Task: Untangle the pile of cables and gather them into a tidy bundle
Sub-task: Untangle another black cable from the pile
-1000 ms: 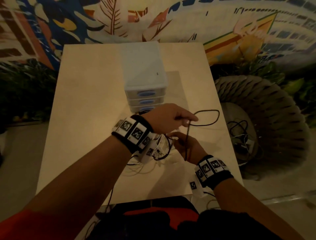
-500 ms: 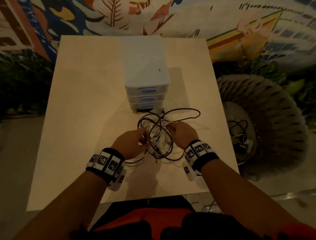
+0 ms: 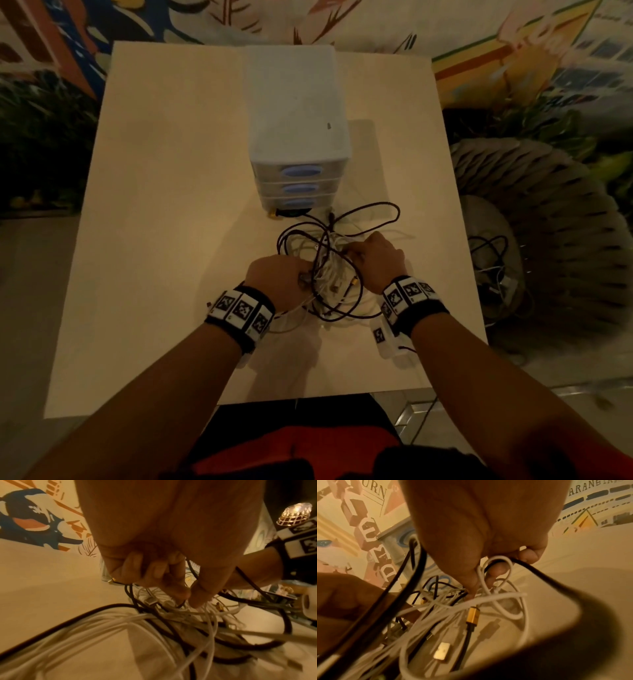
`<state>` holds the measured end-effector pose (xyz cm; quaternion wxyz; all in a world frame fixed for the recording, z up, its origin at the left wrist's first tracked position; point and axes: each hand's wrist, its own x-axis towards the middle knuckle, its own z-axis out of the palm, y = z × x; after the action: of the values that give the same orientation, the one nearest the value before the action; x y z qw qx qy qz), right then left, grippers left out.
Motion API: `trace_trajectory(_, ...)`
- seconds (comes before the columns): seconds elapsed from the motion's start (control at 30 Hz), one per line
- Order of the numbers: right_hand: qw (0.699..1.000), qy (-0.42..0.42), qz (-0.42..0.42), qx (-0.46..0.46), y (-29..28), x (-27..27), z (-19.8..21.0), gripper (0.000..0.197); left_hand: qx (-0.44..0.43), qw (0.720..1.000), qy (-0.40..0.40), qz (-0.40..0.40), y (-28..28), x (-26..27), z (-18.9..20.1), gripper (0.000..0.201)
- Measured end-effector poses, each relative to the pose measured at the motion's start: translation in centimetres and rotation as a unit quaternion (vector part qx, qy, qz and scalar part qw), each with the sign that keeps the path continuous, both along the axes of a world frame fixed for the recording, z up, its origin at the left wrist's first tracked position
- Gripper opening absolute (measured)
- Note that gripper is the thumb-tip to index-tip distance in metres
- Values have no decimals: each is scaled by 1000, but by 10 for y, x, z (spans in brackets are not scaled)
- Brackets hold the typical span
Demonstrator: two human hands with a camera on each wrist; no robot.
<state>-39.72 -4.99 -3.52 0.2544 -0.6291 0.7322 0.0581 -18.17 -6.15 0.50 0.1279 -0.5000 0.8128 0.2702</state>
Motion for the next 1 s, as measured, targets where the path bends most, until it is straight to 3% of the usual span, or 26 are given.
trace_trajectory(0.27, 997, -74, 9, -34, 7, -5, -4, 31, -28, 998, 21, 53, -3, 2, -5, 32)
trace_trajectory(0.57, 963, -160, 66, -208, 18, -4, 4, 20, -29, 985, 136, 99, -14, 19, -8, 29)
trace_trajectory(0.67, 947, -249, 82, -185, 17, -3, 7, 26, -37, 971, 187, 145, -13, 29, -18, 34)
trace_trajectory(0.77, 945, -285, 39, -153, 17, -4, 8, 29, -72, 960, 196, 189, -12, 35, -20, 33)
trace_trajectory(0.9, 966, -235, 42, -97, 12, 1, 13, 21, -47, 927, 256, 269, -8, 30, -19, 26)
trace_trajectory(1.0, 975, -208, 42, -67, 5, 8, 15, 27, -45, 941, 235, 240, -5, 27, -21, 27)
